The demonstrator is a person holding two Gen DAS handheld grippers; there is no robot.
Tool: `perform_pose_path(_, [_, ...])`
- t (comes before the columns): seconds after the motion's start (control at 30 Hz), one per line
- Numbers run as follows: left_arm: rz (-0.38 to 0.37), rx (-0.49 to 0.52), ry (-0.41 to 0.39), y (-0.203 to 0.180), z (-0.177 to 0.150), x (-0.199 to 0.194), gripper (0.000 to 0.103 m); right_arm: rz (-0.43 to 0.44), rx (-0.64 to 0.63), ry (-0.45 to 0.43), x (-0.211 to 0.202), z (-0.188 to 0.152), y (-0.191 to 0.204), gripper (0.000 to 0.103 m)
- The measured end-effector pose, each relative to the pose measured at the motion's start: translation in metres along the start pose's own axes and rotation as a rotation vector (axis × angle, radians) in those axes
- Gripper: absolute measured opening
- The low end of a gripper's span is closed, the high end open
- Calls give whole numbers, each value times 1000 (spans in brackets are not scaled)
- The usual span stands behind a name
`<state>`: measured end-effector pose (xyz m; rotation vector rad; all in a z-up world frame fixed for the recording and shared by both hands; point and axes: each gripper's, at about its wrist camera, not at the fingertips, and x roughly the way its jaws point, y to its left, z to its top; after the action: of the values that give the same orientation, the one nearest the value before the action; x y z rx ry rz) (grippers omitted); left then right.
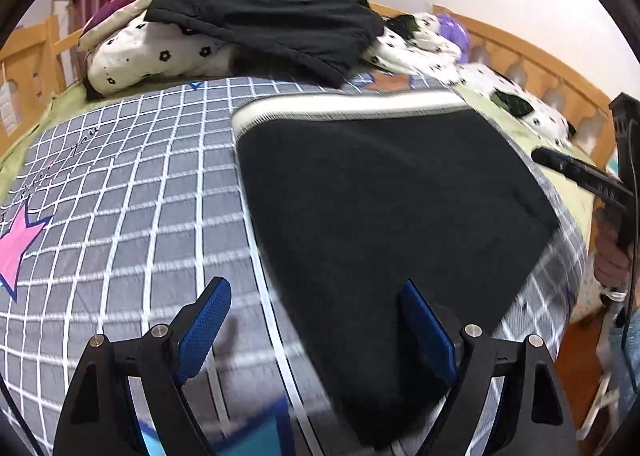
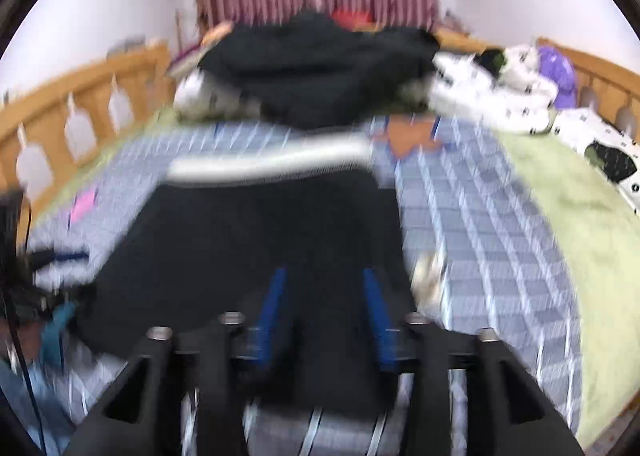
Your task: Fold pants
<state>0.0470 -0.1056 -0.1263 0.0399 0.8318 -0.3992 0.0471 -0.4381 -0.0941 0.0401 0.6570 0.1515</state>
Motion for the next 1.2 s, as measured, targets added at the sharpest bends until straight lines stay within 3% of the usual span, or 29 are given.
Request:
perform_pose_path(0.1, [-20, -67, 0, 10, 17, 7, 86, -12, 49, -2, 37, 37, -16, 51])
perform_pose_path(0.2, [-2, -82, 6, 14, 20, 14, 86, -6, 102, 146, 92, 53, -30, 50])
perform_pose_path(0.27, [10, -78, 13, 16, 17, 17, 86, -8, 86, 236, 119, 51, -28, 37])
perform_pose_path(0.3, [13, -75, 16, 17, 15, 17, 86, -4, 56, 212, 118, 51, -25, 28])
perform_pose_path(0.33, [18, -72, 18, 17, 14, 16, 86, -9, 18, 165, 109, 51, -21, 10])
perform_pose_path(0.43, [11, -69, 1, 19, 8, 10, 86, 106, 121, 43, 71, 50, -46, 10])
perform_pose_path(0.5, [-11, -78, -9, 18, 13, 10, 86, 63, 139, 95, 83, 36, -58, 14])
perform_pose_path(0.53, [-21, -85, -7, 16, 18, 13, 86, 40, 136, 133, 94, 28, -60, 20])
perform_pose_path(0.6, [-36, -102, -1, 13, 28, 20, 86, 31, 153, 123, 96, 23, -66, 27])
perform_pose_path(0.63, [-54, -113, 0, 13, 32, 24, 86, 25, 154, 135, 89, 27, -67, 41])
perform_pose_path(0.67, [-63, -122, 2, 13, 35, 26, 86, 31, 159, 140, 82, 30, -68, 47])
perform_pose_path(0.73, [-71, -139, 17, 14, 41, 38, 85, 86, 180, 123, 67, 30, -69, 51])
perform_pose_path(0.77, [-65, -144, 31, 15, 44, 49, 85, 111, 176, 141, 64, 28, -67, 57])
perform_pose_path(0.83, [-59, -157, 79, 19, 45, 71, 86, 92, 130, 221, 77, 22, -62, 57])
perform_pose_path(0.87, [-84, -171, 99, 23, 43, 82, 86, 72, 108, 249, 86, 17, -60, 61])
perform_pose_path(0.97, [-157, -219, 84, 35, 37, 94, 84, 124, 171, 257, 105, 14, -73, 68])
perform_pose_path(1.0, [-176, -224, 74, 38, 37, 94, 80, 147, 193, 265, 108, 15, -77, 68])
perform_pose_path(1.13, [-241, -261, 88, 39, 47, 99, 40, 214, 238, 305, 128, 16, -79, 68])
perform_pose_path(1.2, [-244, -283, 73, 39, 53, 93, 24, 241, 247, 322, 128, 18, -71, 56])
